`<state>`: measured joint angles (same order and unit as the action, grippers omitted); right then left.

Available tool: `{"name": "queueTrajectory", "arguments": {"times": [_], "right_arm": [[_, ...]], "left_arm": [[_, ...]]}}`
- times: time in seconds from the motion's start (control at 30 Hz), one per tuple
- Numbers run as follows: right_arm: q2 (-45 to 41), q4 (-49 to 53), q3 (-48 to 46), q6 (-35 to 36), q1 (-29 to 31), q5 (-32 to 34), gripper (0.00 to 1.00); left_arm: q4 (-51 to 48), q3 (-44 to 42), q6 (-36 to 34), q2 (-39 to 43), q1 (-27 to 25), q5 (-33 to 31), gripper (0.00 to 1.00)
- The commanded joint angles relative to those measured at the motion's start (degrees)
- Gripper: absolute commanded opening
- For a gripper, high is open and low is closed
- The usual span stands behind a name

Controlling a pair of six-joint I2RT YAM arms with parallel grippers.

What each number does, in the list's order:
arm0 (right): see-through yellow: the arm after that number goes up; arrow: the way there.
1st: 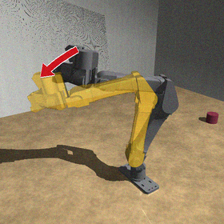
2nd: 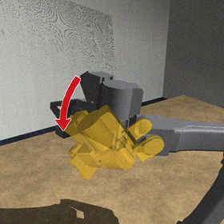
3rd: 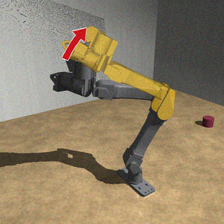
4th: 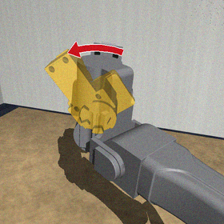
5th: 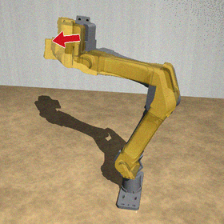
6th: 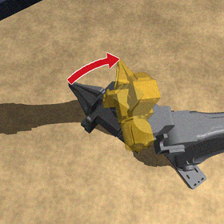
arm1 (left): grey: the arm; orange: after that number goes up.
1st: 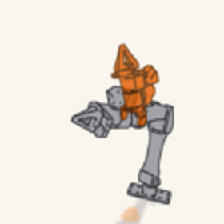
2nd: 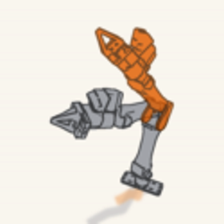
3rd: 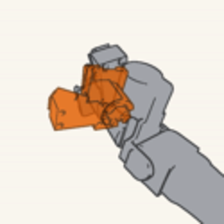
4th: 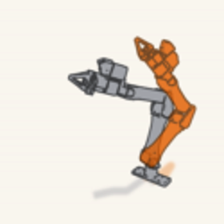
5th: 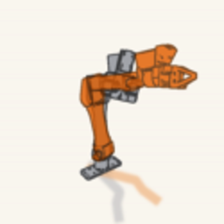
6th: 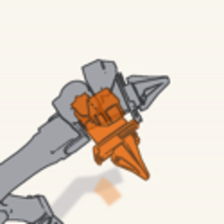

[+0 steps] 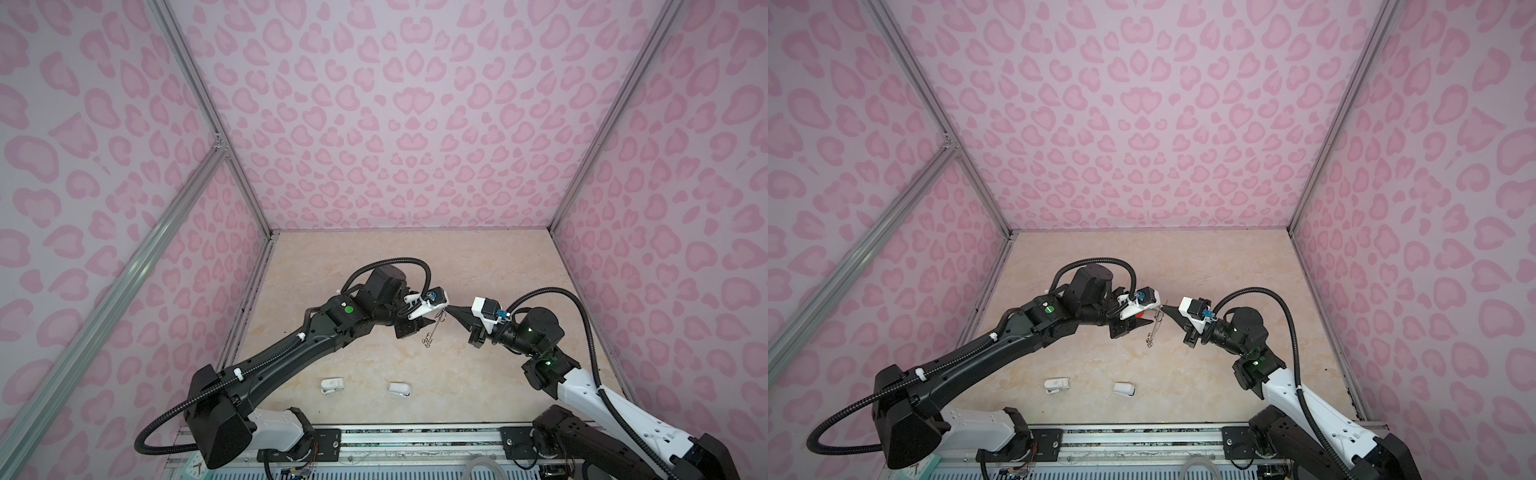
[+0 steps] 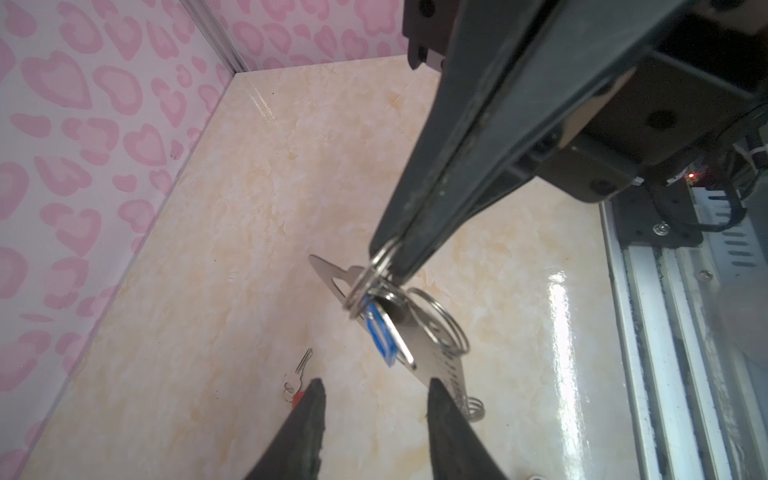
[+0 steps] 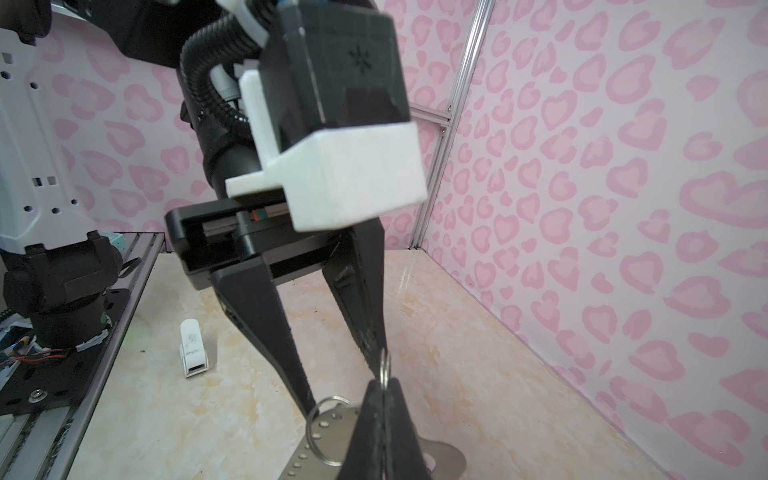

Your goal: Put the keys on the keyring

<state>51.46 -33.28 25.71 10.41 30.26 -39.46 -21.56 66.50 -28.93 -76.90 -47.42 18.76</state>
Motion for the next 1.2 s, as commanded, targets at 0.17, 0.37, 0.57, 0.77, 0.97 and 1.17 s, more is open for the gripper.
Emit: {"name": "queueTrajectory", "arguments": {"times": [0.17,0.37,0.57,0.77,0.97,1.17], "right_arm": [[0.44,-4.6,0.32,-1.19,0.06,0.26,0.0],[0.31,-5.58,0.01,-1.9,0.21,1.04,0.0],[-0.13,-5.96,-0.31,-2.23,0.21,2.1,0.0],[-0.31,-6.95,-0.71,-3.03,0.19,3.08,0.0],[-0.49,-8.03,-1.19,-3.65,0.24,3.57,0.0],[-0.75,-7.86,-1.37,-3.74,0.28,3.93,0.0]], "left_arm": [[10.05,-2.94,4.52,0.29,0.01,4.52,0.4],[12.33,-3.23,5.49,-1.29,0.04,6.14,0.38],[13.98,-2.88,5.81,-2.39,-0.26,6.86,0.26],[15.09,-2.78,5.77,-2.73,-0.71,6.77,0.2],[14.56,-2.36,3.79,-2.89,-0.78,8.94,0.04],[10.32,-1.4,-0.39,-3.16,-0.76,12.6,0.03]]}}
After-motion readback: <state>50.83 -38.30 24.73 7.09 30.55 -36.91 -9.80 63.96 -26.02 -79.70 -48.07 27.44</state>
